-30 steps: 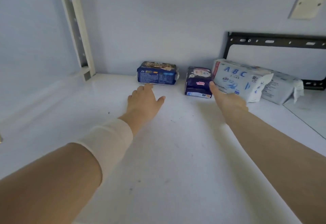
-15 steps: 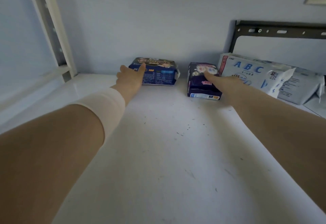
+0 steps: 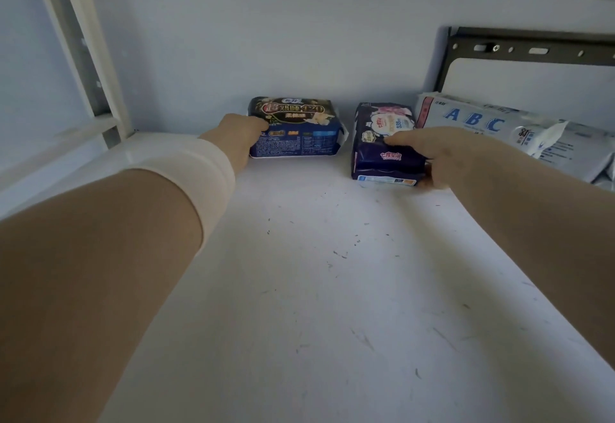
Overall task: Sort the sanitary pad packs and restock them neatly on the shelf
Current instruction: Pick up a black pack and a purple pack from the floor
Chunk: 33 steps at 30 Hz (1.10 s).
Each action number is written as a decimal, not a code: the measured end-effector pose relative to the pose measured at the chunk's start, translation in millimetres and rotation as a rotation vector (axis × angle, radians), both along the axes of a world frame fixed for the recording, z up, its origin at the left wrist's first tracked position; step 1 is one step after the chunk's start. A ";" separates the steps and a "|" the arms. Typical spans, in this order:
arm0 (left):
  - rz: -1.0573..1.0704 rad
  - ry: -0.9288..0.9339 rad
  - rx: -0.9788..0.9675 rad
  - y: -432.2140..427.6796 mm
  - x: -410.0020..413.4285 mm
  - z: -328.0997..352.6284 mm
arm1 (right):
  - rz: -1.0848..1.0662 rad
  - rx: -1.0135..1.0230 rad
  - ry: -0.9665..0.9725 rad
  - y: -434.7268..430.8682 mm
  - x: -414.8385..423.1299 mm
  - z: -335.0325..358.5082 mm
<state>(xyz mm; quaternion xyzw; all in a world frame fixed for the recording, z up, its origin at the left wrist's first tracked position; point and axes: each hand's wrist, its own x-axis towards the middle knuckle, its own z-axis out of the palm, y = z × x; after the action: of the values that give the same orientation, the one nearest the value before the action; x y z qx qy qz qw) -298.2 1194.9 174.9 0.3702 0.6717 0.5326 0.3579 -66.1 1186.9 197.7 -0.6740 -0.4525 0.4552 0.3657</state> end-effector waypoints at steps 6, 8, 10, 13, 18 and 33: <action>-0.085 -0.110 0.000 -5.4 2.8 1.2 | 0.041 0.013 0.054 0.0 3.2 1.8; -0.116 -0.178 0.039 -8.2 2.9 1.4 | 0.050 0.027 0.061 -0.5 4.0 1.1; -0.157 -0.239 0.076 -11.9 3.9 1.7 | 0.065 0.033 0.077 -2.3 4.8 0.1; -0.220 -0.271 0.103 -19.8 10.2 3.3 | 0.091 0.023 0.099 -5.0 6.9 -0.5; -0.216 -0.327 0.175 -23.4 20.4 -1.6 | 0.118 0.031 0.237 -12.0 9.7 -2.5; -0.101 -0.352 0.255 -37.2 45.0 -9.4 | 0.006 0.080 0.414 -28.5 10.9 2.6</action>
<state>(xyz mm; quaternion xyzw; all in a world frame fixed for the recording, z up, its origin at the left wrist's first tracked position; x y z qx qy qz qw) -253.2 1157.7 165.5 0.3469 0.5066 0.6512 0.4460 -55.3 1158.4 200.2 -0.5497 -0.3874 0.5666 0.4761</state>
